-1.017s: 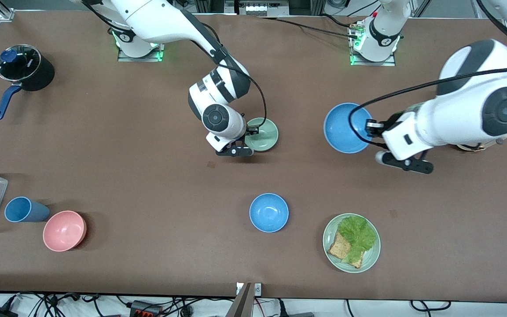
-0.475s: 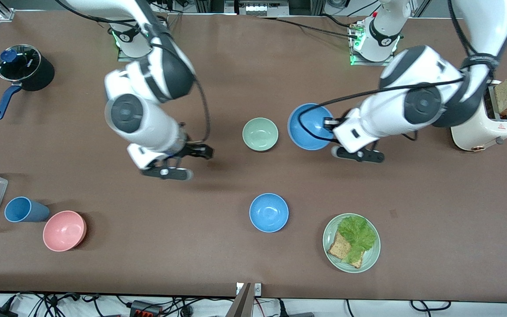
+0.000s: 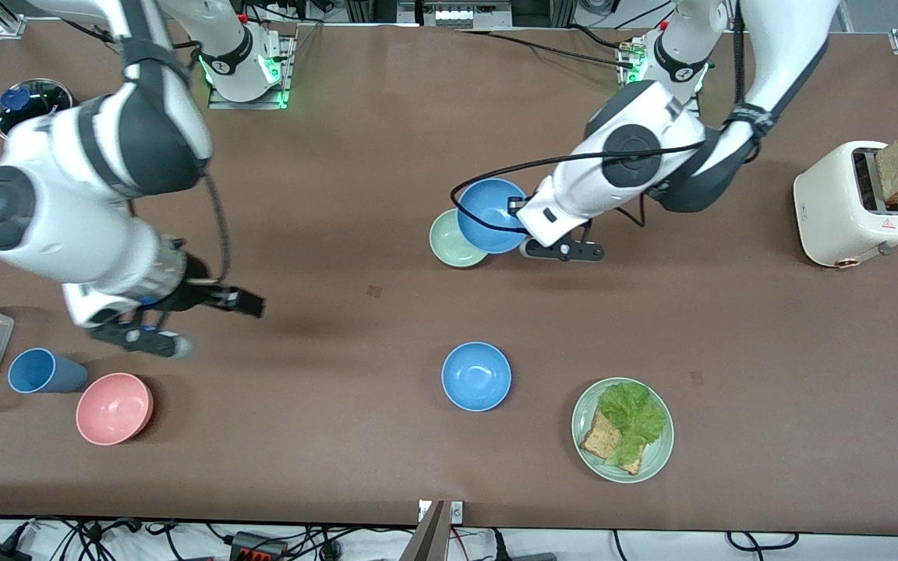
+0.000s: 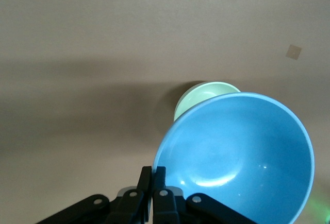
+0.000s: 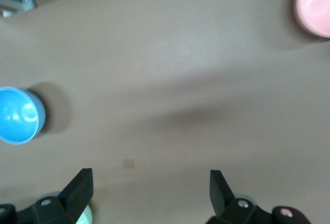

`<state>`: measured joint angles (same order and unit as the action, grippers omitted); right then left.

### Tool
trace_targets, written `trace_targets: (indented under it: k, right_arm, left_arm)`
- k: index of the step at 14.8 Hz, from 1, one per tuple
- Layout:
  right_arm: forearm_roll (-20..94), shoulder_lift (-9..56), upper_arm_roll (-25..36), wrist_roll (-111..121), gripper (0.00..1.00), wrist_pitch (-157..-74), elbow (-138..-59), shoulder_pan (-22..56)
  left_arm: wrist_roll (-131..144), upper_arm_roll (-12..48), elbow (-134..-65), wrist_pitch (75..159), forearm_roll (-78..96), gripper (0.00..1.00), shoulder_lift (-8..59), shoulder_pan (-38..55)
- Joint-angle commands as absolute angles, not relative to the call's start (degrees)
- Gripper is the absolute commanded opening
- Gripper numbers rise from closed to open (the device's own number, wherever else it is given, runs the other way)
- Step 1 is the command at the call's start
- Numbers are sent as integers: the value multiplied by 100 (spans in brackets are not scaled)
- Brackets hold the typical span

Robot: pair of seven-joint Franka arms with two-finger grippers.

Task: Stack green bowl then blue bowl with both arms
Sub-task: 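Lower the blue bowl into the green bowl while the right gripper withdraws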

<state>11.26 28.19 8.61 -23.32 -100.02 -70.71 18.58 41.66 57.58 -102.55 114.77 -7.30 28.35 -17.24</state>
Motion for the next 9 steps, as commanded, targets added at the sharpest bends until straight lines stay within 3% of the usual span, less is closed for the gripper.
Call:
trace_targets:
  k: [1,6,9]
  right_arm:
    - [1064,2471,765,-1682,100,-9896,-7066,1329]
    - [836,1707,221,-574,100,-9809,-7514,-15]
    - [336,1416,202,-168,100,-9730,-7629,-114]
  left_arm:
    - [4473,5730,-10292,11942,-1193,0,2978,-1407]
    - [4474,5651,-10274,12444,-2091,0,3453,-1038]
    - [4395,5634,-10257,12568,-2697,0,3743,-1002]
